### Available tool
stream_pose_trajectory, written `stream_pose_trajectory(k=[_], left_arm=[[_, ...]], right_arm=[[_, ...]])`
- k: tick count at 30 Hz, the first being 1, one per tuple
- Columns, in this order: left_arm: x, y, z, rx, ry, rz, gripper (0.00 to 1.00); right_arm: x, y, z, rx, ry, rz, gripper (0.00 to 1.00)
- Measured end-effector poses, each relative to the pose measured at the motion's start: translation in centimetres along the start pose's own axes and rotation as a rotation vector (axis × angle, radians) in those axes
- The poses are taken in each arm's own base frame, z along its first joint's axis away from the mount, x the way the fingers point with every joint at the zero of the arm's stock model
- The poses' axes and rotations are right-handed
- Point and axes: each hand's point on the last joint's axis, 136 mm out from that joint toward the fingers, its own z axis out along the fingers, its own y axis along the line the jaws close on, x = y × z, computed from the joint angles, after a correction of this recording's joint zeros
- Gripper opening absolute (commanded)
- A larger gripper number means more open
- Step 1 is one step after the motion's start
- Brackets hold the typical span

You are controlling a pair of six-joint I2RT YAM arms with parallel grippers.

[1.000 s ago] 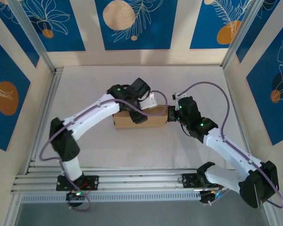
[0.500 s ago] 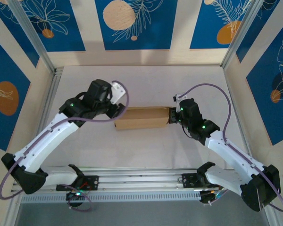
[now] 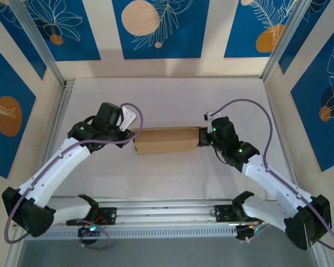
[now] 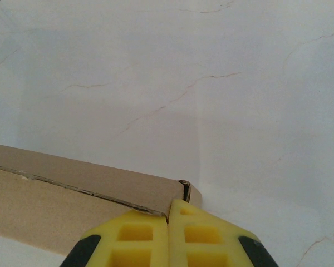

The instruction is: Fold the paper box

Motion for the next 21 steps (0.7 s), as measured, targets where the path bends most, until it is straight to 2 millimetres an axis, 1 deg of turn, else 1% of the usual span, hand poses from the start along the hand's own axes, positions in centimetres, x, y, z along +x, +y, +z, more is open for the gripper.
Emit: stream_pose_trajectory(k=[2,11,16,21], left_arm=[[0.1,-0.3,0.3,0.019,0.006,0.005,0.24],[0.3,-1.4,1.5,0.078,0.035,0.002,0.12],[0.2,-2.0,2.1,0.112,0.03,-0.045,0.06],[-0.1,-2.1,2.2,0.128,0.019,-0.113,0.0]], right_arm=[[0.0,0.0,0.0,0.0,0.0,0.0,0.0],[0.0,0.0,0.0,-0.001,0.0,0.0,0.0],[0.0,0.0,0.0,0.0,0.0,0.0,0.0],[0.0,0.0,0.0,0.0,0.001,0.001,0.0]])
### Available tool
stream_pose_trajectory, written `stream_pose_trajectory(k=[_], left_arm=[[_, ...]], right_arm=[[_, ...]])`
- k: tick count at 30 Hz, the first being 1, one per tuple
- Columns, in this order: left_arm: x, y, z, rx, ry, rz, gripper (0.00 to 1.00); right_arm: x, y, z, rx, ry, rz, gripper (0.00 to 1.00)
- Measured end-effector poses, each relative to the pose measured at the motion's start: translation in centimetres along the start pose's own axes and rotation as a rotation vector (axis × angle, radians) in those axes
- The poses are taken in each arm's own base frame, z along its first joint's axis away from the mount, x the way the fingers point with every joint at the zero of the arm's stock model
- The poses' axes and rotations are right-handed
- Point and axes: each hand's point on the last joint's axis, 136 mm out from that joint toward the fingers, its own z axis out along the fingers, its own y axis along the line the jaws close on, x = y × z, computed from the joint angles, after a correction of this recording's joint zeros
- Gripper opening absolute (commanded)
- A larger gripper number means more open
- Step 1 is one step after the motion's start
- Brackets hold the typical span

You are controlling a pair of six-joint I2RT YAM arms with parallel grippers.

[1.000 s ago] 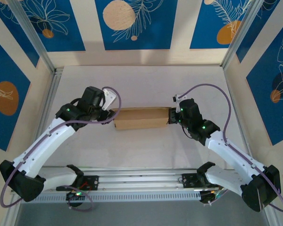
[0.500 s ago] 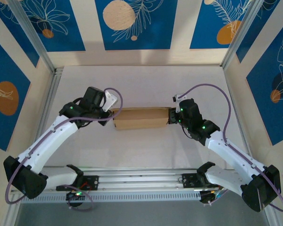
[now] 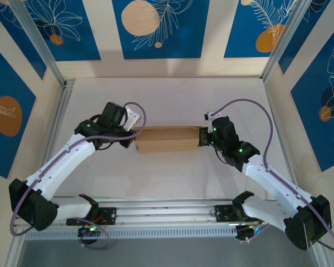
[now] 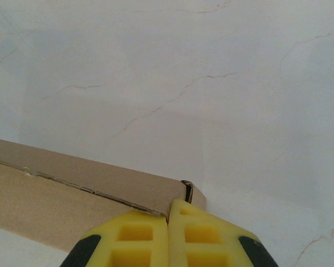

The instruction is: Fold the paper box

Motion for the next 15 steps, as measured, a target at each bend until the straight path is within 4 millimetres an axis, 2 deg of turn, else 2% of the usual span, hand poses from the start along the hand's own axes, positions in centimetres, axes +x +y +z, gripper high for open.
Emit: stream_pose_trajectory(k=[15], left_arm=[[-1.8,0.6,0.4,0.113,-0.073,-0.331,0.0]], right_arm=[[-0.1,0.1,0.4,0.002,0.006,0.008,0.0]])
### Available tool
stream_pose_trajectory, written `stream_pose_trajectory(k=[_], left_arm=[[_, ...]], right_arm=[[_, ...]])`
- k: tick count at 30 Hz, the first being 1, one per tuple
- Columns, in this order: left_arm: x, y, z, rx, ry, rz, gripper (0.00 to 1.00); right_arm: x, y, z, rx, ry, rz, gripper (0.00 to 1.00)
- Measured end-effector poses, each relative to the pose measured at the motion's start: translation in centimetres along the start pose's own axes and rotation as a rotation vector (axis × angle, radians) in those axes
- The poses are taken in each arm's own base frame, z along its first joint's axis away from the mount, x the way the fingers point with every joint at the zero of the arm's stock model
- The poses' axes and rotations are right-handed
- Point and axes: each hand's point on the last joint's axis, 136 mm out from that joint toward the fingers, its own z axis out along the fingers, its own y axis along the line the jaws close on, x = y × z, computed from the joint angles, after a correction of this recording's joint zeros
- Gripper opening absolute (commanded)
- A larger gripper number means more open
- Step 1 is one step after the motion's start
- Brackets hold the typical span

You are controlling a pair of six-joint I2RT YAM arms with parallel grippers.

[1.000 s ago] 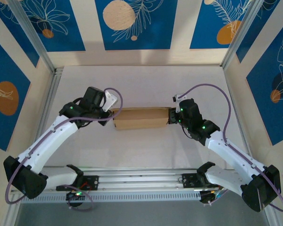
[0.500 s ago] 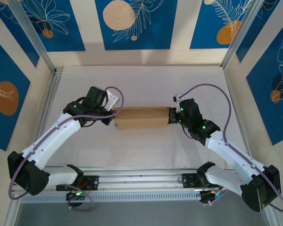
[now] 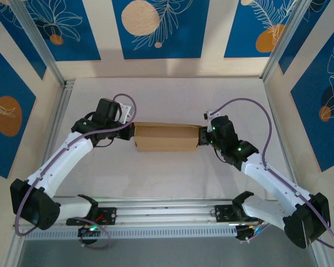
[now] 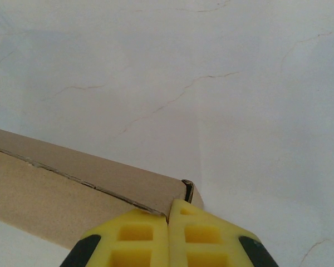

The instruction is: Fold the paper box

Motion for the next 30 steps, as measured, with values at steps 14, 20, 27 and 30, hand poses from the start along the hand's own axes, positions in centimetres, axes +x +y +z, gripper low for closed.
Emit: stream_pose_trajectory(k=[14,20,27,30], left_arm=[[-0.6,-0.6,0.8,0.065,-0.03,-0.15,0.0],[-0.3,0.2,0.8,0.027,-0.022,-0.121,0.0],[0.1,1.3,-0.1,-0.032,-0.026,-0.065,0.0],[0.1,1.6,-0.3,-0.046,-0.029,-0.053,0.0]], right_arm=[[-0.1,0.0,0.2,0.003,0.005,0.006,0.0],[0.0,0.2,0.2,-0.006,0.006,0.005,0.0],[0.0,0.4,0.2,-0.017,0.009,0.004,0.0],[0.1,0.6,0.2,-0.025,0.011,0.003,0.0]])
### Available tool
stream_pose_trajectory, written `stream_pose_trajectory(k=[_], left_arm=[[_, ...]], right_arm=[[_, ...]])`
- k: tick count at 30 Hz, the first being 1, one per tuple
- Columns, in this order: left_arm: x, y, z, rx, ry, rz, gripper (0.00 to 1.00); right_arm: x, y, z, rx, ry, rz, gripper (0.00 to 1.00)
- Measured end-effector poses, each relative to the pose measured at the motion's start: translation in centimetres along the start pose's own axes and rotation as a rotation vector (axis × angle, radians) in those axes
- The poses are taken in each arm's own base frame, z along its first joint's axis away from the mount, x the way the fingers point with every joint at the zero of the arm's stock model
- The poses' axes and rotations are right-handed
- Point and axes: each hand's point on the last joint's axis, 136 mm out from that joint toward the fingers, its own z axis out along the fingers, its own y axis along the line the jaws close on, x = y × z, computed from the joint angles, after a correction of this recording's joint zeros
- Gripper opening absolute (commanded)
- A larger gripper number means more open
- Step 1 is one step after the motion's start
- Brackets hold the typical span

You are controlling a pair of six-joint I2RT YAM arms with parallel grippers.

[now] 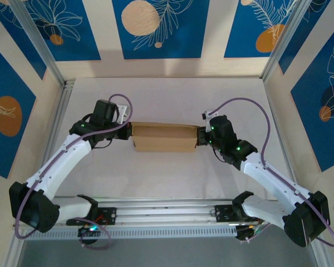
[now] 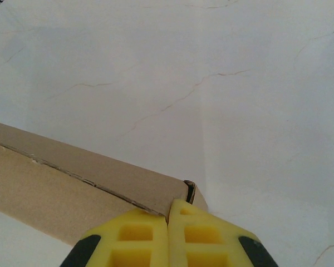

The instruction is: Fold the paper box

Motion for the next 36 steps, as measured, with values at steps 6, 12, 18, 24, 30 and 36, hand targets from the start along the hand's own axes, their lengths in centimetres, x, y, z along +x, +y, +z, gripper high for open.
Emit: stream_pose_trajectory(k=[6,12,18,24,30,36], left_arm=[[0.8,0.5,0.9,-0.001,0.004,-0.004,0.0],[1.0,0.8,1.7,0.008,-0.027,-0.018,0.0],[1.6,1.0,1.8,0.013,-0.057,-0.03,0.0],[1.8,1.1,2.0,0.015,-0.069,-0.026,0.0],[1.7,1.2,2.0,0.008,-0.075,-0.022,0.0],[1.6,1.4,2.0,-0.002,-0.082,-0.006,0.0]], right_arm=[[0.1,0.2,0.0,-0.008,0.002,-0.002,0.0],[0.1,0.2,0.0,-0.007,0.005,0.001,0.0],[0.4,0.1,-0.1,-0.014,-0.016,0.022,0.0],[0.4,0.2,-0.1,-0.023,-0.024,0.046,0.02],[0.2,-0.1,0.6,-0.024,-0.025,0.104,0.0],[-0.1,0.1,1.6,-0.029,-0.04,0.133,0.03]])
